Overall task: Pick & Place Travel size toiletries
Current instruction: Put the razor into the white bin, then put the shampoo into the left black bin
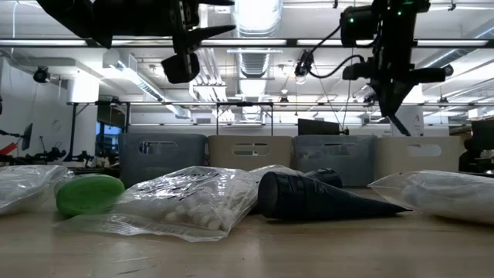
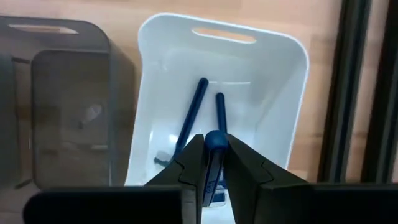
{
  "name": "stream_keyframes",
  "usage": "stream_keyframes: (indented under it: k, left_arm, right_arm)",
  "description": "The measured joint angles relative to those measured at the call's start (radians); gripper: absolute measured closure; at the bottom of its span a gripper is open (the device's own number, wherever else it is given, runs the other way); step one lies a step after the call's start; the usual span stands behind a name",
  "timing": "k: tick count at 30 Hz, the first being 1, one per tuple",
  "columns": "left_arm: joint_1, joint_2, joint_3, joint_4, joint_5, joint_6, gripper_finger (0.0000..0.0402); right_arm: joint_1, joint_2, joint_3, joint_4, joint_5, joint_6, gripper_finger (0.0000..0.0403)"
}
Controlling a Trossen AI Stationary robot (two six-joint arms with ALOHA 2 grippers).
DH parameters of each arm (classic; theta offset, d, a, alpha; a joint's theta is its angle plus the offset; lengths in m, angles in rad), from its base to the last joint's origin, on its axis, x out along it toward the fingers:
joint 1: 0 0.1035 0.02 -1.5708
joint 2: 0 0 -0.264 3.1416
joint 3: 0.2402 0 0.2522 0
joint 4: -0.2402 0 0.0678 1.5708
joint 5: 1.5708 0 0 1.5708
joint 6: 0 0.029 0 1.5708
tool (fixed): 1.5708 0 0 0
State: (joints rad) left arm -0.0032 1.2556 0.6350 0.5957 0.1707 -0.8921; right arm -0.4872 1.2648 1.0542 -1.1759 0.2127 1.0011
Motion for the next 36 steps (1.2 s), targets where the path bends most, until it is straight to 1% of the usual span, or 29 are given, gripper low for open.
stream_keyframes:
  k: [6, 12, 16, 21, 29, 36]
  left_arm:
    - [0.001, 0.0, 0.0, -0.009, -0.007, 0.009, 0.0262]
    - [0.015, 0.0, 0.0, -0.009, -0.016, 0.028, 0.0262]
    - [0.027, 0.0, 0.0, -0.009, -0.016, 0.029, 0.0262]
    - [0.033, 0.0, 0.0, -0.01, -0.016, 0.029, 0.0262]
    - [0.034, 0.0, -0.001, -0.014, -0.015, 0.029, 0.0262]
    - [0.034, 0.0, -0.001, -0.111, -0.015, 0.03, 0.0262]
  right_arm:
    - [-0.051, 0.0, -0.057, 0.016, -0.076, -0.016, 0.0352]
    - [-0.078, 0.0, -0.113, 0.04, -0.085, 0.001, 0.035]
    - [-0.079, 0.0, -0.135, 0.071, -0.085, 0.015, 0.0339]
    - [-0.079, 0.0, -0.145, 0.1, -0.083, 0.012, 0.0307]
    - [-0.074, 0.0, -0.15, 0.111, -0.081, 0.009, 0.0234]
    - [-0.034, 0.0, -0.15, 0.112, -0.114, 0.016, 0.0189]
